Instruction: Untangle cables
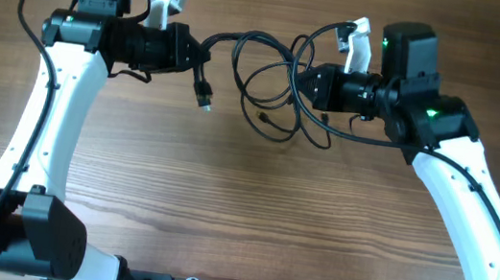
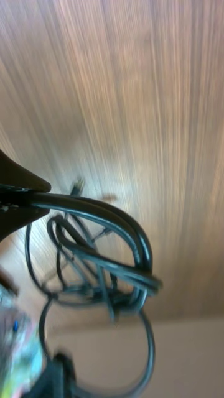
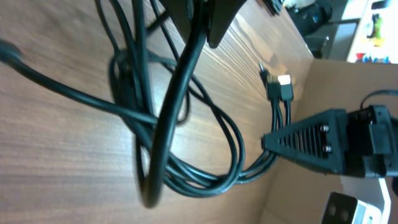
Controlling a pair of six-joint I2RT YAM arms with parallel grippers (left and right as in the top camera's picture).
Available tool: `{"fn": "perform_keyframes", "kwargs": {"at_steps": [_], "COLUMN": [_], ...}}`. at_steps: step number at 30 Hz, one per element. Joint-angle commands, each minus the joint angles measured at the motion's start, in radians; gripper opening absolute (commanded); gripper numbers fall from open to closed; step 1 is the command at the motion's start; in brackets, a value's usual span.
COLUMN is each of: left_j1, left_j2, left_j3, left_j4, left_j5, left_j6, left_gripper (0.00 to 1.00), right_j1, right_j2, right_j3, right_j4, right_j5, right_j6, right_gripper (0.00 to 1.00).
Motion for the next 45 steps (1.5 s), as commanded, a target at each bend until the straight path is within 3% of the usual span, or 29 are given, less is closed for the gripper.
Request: {"fn": "perform_keyframes", "kwargs": {"at_steps": [1,10,16,20,21,23,28,35,45], "left_j1": [-0.005,-0.131,-0.199,-0.2,-0.201,-0.2,-0.2,-0.2,-0.2], "left_j2": [-0.024,0.029,0.065,0.051,0.034,0.001,-0.083,-0.164,-0.164], "left_j3": [-0.043,-0.128,-0.161,-0.161,-0.161,-0.161,-0.161,-0.161,-0.161], "left_j4": [-0.004,0.048,0.205,0.259,0.27,0.284,0.301,0.364,0.366], "left_j5": [-0.141,-0.016,-0.031,-0.025,-0.006,0.056,0.067,0.117,0.13], "left_j6": [0.127,0.132,-0.01,-0.063,-0.082,-0.098,-0.285,-0.489,-0.591], "left_gripper": [0.04,0.04,0.04,0.04,0.04,0.04,0.04,0.04,0.04], "right_j1": [-0.006,-0.005,-0.005,-0.005,-0.005,-0.005,0.019,0.103,0.128], "right_j2": [-0.065,-0.103,-0.101,-0.086,-0.079,-0.066,-0.025,0.108,0.157], "right_j3": [0.003,0.003,0.003,0.003,0.003,0.003,0.003,0.003,0.003], "right_j4": [-0.034,-0.129,-0.191,-0.206,-0.196,-0.157,-0.035,0.143,0.301], "right_j5": [0.026,0.036,0.223,0.3,0.296,0.248,0.186,0.127,0.151], "right_j6": [-0.076,-0.101,-0.032,0.008,0.006,-0.019,-0.012,0.114,0.246], "right_gripper": [0.05,0.04,0.06,0.36,0.42,0.45,0.45,0.45,0.49]}}
